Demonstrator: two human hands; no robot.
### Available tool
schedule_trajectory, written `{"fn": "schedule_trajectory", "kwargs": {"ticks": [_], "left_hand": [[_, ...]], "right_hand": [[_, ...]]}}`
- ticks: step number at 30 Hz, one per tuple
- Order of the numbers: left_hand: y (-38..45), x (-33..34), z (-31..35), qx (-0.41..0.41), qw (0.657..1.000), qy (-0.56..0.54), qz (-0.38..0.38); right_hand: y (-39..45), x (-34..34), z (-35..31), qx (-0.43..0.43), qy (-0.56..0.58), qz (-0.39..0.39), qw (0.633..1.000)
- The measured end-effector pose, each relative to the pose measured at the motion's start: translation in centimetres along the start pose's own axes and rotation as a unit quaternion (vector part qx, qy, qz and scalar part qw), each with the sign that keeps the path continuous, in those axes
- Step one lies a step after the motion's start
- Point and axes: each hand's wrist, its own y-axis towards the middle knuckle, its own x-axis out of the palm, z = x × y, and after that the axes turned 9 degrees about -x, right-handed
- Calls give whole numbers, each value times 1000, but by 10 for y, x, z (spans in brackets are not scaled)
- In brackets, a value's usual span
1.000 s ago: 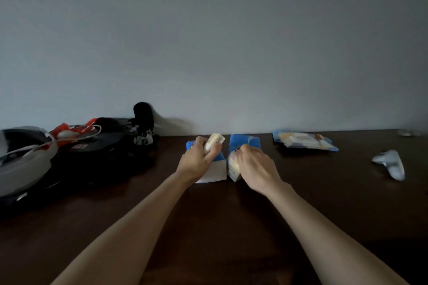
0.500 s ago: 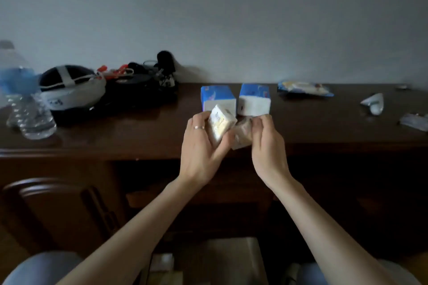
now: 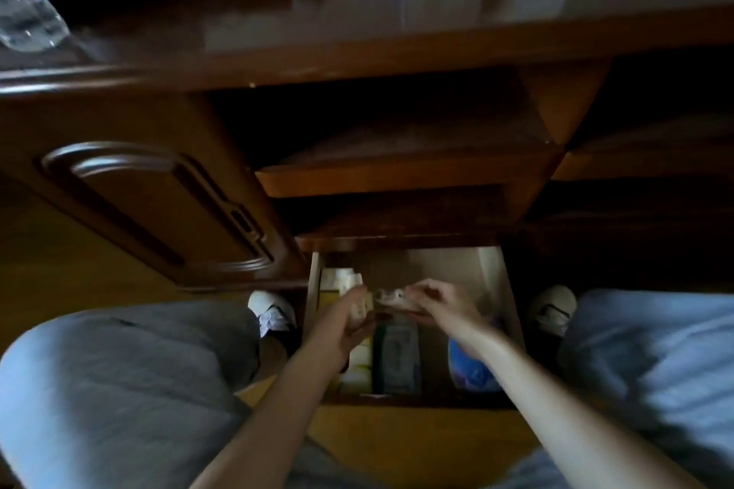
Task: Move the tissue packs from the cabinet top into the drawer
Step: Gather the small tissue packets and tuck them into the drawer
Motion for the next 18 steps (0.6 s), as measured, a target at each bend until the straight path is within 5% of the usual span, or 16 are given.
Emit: {"fn": "schedule_trajectory", "kwargs": {"ticks": [8, 18], "left_hand": [[50, -38, 9, 110, 972, 52, 199], [76, -48, 20, 118, 973, 32, 197]], "right_hand": [[64, 21, 54, 86, 29, -9, 996], [134, 52, 73, 177, 64, 112, 976]]}}
